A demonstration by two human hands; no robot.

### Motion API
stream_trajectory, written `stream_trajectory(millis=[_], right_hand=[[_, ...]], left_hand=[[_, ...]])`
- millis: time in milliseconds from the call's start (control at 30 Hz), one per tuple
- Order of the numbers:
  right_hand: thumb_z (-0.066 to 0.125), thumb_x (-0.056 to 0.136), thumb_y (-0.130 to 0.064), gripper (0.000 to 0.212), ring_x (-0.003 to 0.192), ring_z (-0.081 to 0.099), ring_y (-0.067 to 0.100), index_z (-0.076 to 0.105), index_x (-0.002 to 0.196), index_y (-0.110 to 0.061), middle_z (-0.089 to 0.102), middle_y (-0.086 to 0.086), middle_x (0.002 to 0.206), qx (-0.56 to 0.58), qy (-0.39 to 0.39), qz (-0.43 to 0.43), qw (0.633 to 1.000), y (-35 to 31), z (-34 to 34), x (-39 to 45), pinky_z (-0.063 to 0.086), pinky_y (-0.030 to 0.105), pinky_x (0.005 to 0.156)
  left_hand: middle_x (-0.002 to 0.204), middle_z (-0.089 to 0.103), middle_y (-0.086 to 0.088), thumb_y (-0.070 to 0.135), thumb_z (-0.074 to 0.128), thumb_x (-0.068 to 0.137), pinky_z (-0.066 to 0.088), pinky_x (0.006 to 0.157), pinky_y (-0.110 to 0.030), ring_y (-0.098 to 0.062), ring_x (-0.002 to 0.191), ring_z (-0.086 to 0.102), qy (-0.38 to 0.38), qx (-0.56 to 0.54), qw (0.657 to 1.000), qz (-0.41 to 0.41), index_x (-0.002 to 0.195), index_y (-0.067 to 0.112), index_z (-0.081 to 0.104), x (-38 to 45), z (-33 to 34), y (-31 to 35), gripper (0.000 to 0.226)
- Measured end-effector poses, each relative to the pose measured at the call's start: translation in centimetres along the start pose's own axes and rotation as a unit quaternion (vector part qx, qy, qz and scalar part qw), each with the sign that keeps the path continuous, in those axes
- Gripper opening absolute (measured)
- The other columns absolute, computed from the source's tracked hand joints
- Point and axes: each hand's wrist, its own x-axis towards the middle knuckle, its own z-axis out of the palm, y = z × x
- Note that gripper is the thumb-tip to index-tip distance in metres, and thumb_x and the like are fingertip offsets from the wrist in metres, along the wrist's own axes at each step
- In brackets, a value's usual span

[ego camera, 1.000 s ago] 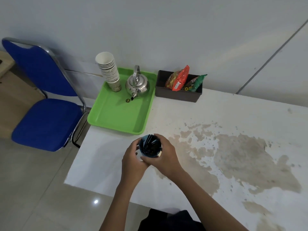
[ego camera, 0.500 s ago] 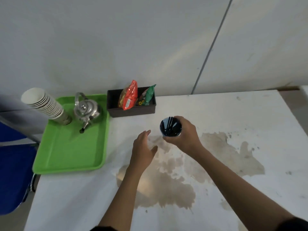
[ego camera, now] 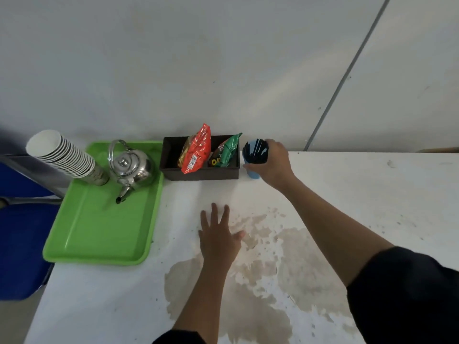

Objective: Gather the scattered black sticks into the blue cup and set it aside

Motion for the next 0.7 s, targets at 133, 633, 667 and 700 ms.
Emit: stream_trajectory(millis=[133, 633, 667, 700], right_hand=[[0.085, 0.066, -0.027, 0.063, 0.102, 0.049, 0.023, 0.053, 0.116, -0.006, 0.053, 0.011, 0.109, -0.004, -0.016, -0.003, 1.000, 0.1, 1.0, 1.1, 0.038, 0.026, 0.079], [0.061, 0.085, -0.044, 0.071, 0.132, 0.038, 0.032, 0.034, 0.141, -0.010, 0.045, 0.011, 0.140, -0.266, -0.036, -0.006, 0.963, -1.5, -2.5, -3.2, 0.033, 0.049, 0.109], [0.058, 0.087, -0.041, 0.064, 0.133, 0.037, 0.031, 0.035, 0.140, -0.012, 0.045, 0.009, 0.140, -0.312, -0.046, -0.028, 0.949, -1.9, -3.0, -3.9, 0.030, 0.050, 0.111], [0.057, 0.088, -0.038, 0.060, 0.133, 0.037, 0.030, 0.037, 0.139, -0.013, 0.046, 0.008, 0.139, -0.346, -0.055, -0.043, 0.936, -2.6, -3.5, -4.7, 0.029, 0.050, 0.111]], left_hand=[[0.168, -0.001, 0.002, 0.067, 0.050, 0.089, 0.021, 0.120, -0.053, -0.029, 0.155, -0.002, 0.009, -0.006, 1.000, -0.006, 0.158, 0.036, 0.012, 0.1, 0.5, -0.2, 0.085], [0.168, 0.004, 0.001, 0.061, 0.040, 0.096, 0.030, 0.115, -0.053, -0.031, 0.153, 0.013, -0.079, 0.033, 0.996, -0.022, 0.158, 0.037, 0.010, -0.3, -4.9, 0.6, 0.073], [0.167, 0.011, 0.000, 0.060, 0.040, 0.096, 0.033, 0.113, -0.052, -0.031, 0.151, 0.019, -0.074, 0.029, 0.997, -0.021, 0.157, 0.036, 0.014, -0.6, -6.2, 1.0, 0.071], [0.165, 0.021, -0.001, 0.058, 0.042, 0.096, 0.036, 0.110, -0.051, -0.031, 0.147, 0.027, -0.067, 0.028, 0.997, -0.020, 0.156, 0.035, 0.020, -0.6, -7.2, 1.5, 0.068]])
